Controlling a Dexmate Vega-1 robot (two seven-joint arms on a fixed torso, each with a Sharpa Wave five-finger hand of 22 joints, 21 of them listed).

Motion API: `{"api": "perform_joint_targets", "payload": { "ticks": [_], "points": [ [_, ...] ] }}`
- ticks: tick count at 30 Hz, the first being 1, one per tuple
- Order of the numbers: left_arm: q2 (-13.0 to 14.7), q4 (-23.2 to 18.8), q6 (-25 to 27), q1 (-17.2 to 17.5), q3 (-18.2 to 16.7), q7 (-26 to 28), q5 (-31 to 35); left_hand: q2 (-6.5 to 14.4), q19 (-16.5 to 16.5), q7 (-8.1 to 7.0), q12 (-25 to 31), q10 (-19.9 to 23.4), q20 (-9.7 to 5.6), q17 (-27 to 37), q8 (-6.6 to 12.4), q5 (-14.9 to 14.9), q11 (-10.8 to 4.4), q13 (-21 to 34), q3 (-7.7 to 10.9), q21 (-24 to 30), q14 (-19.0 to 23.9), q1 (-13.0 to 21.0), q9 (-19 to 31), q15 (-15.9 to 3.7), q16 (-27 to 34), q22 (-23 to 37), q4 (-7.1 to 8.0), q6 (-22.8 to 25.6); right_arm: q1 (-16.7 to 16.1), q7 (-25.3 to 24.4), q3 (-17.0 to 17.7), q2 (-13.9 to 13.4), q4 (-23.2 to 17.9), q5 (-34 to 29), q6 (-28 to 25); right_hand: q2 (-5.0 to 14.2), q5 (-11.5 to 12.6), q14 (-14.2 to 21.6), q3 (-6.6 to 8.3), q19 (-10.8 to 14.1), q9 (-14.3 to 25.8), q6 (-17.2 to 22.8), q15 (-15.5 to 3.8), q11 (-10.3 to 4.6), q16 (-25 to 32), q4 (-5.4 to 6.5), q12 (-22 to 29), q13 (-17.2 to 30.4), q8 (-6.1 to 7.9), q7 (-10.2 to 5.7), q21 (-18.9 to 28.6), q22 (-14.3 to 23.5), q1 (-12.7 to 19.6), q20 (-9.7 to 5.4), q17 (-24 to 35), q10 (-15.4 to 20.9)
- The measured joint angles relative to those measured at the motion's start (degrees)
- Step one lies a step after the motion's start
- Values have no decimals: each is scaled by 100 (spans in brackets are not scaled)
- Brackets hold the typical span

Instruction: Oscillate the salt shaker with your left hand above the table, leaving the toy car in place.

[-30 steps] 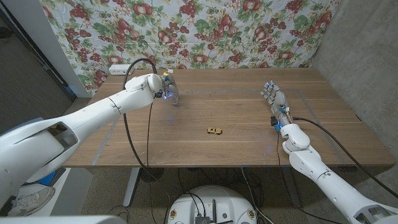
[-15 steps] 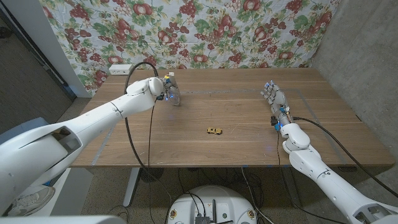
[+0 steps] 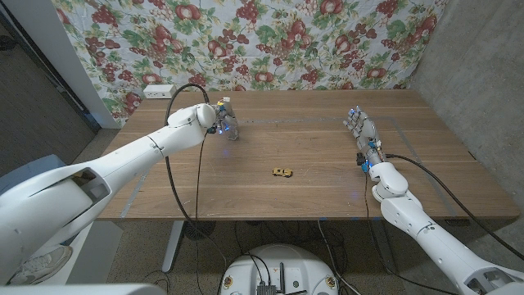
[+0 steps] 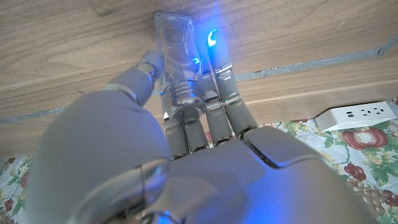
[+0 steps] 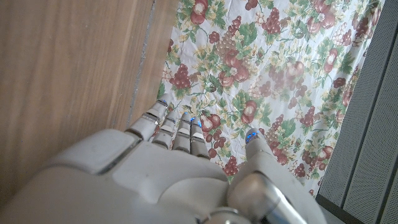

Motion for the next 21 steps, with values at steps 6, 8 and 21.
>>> {"api": "perform_joint_targets", "payload": {
  "ticks": [6, 8, 21],
  "points": [
    [-2, -2, 69, -9, 44, -46, 102, 0, -41, -85, 0, -106, 20, 15, -45, 40, -46, 0, 42, 0, 0, 0, -26, 0, -1, -2, 14, -245, 0, -20, 0, 1, -9, -11, 0, 0, 0, -1, 0, 42, 0, 32, -1, 0, 0, 0, 0, 0, 0, -32, 0, 0, 0, 42, 0, 0],
    [-3, -3, 89, -25, 67, -57, 124, 0, -67, -116, 0, -125, 24, 14, -45, 40, -65, 1, 41, 0, -2, 0, -48, -2, -1, -25, 16, -334, -5, -34, 0, 1, -22, -19, 0, 0, 0, -1, 0, 42, 0, 32, -1, 0, 0, 0, 0, 0, 0, -31, 0, 0, 0, 42, 0, 0],
    [27, -66, 258, -71, 119, -249, 244, 332, -615, -238, -26, -409, -243, 87, -45, 84, -83, 6, -298, -172, -192, -332, -200, -337, -17, -54, 356, -787, -85, -106, 11, -11, -128, -48, 2, 0, 0, 19, 0, 42, 0, 31, 19, 0, 0, 0, 0, 0, 0, -31, 0, 0, 0, 42, 1, 0]
  ]
}}
